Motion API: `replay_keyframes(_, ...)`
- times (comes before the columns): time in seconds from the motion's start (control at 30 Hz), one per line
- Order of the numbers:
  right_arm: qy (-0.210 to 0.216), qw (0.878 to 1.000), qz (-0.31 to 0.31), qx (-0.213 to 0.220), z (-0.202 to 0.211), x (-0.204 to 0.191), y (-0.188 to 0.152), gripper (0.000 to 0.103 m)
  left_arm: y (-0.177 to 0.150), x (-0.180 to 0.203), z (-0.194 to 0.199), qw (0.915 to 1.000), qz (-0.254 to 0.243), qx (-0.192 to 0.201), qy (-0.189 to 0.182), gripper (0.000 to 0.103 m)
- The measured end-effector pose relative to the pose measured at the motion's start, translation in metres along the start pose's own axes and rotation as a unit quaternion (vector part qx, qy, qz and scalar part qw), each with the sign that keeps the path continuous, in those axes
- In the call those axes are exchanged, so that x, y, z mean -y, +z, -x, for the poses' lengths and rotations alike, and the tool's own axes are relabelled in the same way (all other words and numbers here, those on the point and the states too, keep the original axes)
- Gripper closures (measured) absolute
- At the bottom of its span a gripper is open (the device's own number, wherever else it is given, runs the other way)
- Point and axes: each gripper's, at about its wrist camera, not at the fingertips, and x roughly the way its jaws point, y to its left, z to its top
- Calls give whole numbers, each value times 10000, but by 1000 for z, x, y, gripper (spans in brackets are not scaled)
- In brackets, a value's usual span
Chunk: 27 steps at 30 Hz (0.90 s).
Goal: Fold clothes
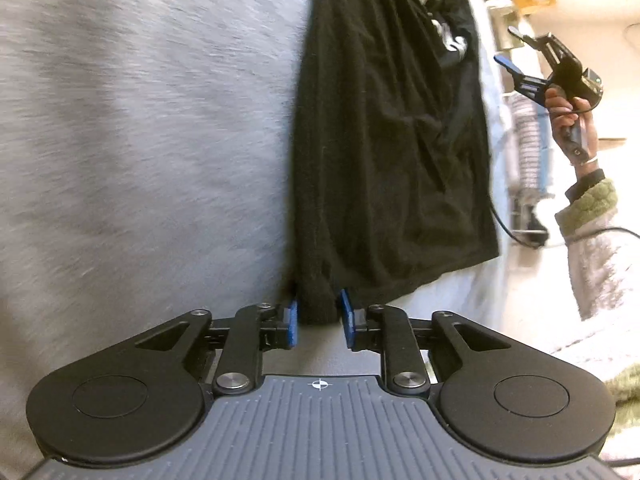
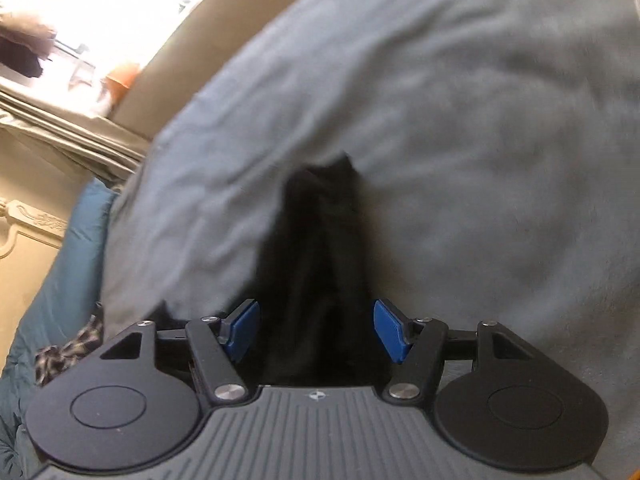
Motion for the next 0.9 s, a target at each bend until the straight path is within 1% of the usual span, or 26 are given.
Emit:
replay_keyframes(0.1,-104,9998,100,-121,-24,8,-1,37,-7,-1,31,9981,86,209,579,80)
replay_keyframes(0.17,-113,9996,224,-154,-39,8,0,37,-7,8,51,9947,-2,541,873,80)
replay_keyframes(0.2,-131,9995,248,-130,-45,8,2,39,-7,13,61,9923,-54,715,1013,80)
replay_keyframes(0.27,-172,9994,290,-78,-57,9,5,46,2,34,63,9886,-378,1024,1036,79)
replay_keyframes(0.3,-129,9995,269,-36,-61,10,4,61,8,47,56,9881,-574,1061,958,77)
replay_keyframes(0.33,-83,9997,246,7,-64,10,4,89,15,61,46,9875,-774,1066,860,76)
replay_keyframes(0.37,-38,9997,224,50,-68,11,4,99,22,74,31,9869,-1001,973,811,76)
replay_keyframes(0.43,82,9993,268,246,-65,13,3,99,34,97,-1,9837,-1468,733,737,76)
replay_keyframes(0.57,303,9950,559,773,-54,6,6,99,48,114,-53,9750,-1928,176,1086,76)
replay_keyframes(0.6,345,9936,620,882,-52,4,7,99,48,114,-58,9733,-1981,128,1150,76)
replay_keyframes(0.67,381,9913,745,1015,-53,1,11,99,49,113,-62,9730,-1967,113,1202,77)
replay_keyframes(0.8,524,9877,826,1219,-64,-6,21,99,52,111,-62,9752,-1832,115,1234,77)
replay_keyframes(0.9,387,9881,801,1251,-81,-5,24,99,53,111,-63,9752,-1799,124,1285,77)
